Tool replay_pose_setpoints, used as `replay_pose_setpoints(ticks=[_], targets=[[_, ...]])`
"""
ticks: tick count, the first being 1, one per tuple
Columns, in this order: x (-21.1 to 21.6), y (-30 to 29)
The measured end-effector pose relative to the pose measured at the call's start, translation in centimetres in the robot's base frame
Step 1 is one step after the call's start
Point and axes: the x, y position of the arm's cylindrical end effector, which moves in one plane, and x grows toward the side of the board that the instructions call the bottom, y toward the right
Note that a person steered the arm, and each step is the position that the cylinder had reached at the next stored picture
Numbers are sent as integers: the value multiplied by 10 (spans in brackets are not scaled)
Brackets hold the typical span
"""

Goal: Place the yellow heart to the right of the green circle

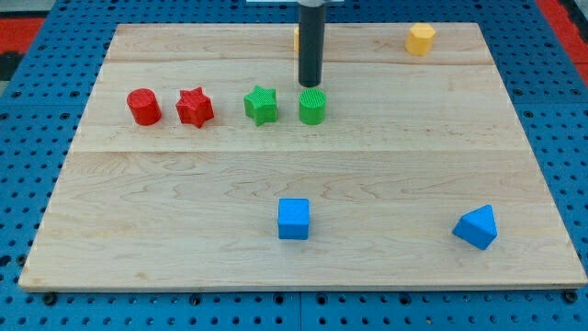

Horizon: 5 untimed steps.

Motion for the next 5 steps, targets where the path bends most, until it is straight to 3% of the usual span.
replay_pose_setpoints(ticks=[2, 3, 5], targets=[[-56, -88], [-109, -83], [-103, 0]])
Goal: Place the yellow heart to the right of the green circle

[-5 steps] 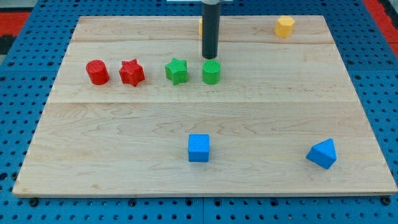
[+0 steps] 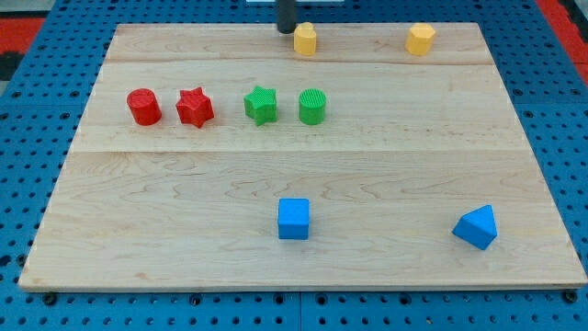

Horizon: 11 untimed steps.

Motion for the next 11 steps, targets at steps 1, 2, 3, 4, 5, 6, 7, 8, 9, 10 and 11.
replay_pose_setpoints(ticks=[1, 2, 3, 4, 5, 6, 7, 8, 9, 10, 11], targets=[[22, 36], [74, 40], [114, 40], [137, 36], [118, 20], [110, -16], [126, -16], [139, 14], [164, 63], [214, 99], [275, 131]])
